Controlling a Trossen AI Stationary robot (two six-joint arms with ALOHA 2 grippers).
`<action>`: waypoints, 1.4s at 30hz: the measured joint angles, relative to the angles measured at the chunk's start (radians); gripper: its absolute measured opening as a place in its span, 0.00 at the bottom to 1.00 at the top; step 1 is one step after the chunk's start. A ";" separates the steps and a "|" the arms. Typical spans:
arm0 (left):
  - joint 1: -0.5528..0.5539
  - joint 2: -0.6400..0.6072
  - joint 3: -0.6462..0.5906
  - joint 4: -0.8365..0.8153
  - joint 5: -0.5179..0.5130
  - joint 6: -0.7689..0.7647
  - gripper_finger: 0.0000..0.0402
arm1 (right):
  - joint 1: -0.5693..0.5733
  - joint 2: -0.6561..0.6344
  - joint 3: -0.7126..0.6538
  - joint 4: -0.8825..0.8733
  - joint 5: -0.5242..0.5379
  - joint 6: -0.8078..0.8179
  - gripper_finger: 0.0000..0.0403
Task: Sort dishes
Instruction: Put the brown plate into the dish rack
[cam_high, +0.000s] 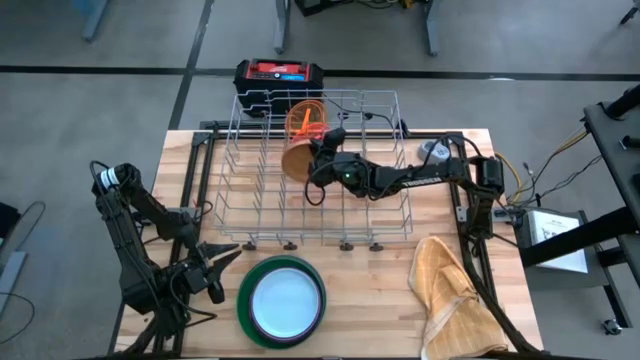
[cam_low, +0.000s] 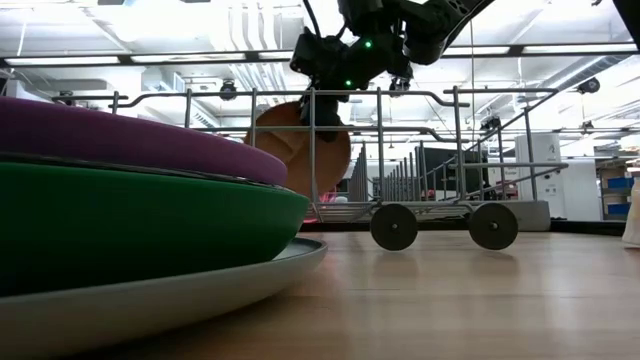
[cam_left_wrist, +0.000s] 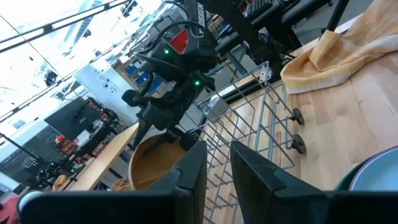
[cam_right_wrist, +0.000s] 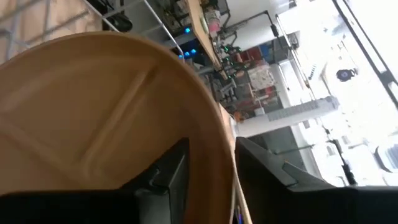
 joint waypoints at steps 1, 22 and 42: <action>0.000 0.000 0.000 0.000 0.000 0.000 0.15 | 0.001 0.000 0.000 0.000 0.017 -0.003 0.32; 0.000 0.000 0.000 0.000 0.000 0.000 0.15 | 0.012 -0.014 0.027 -0.112 0.084 0.121 0.38; 0.000 0.000 0.000 0.001 0.001 0.000 0.15 | -0.079 -0.092 0.146 -0.559 -0.340 0.644 0.19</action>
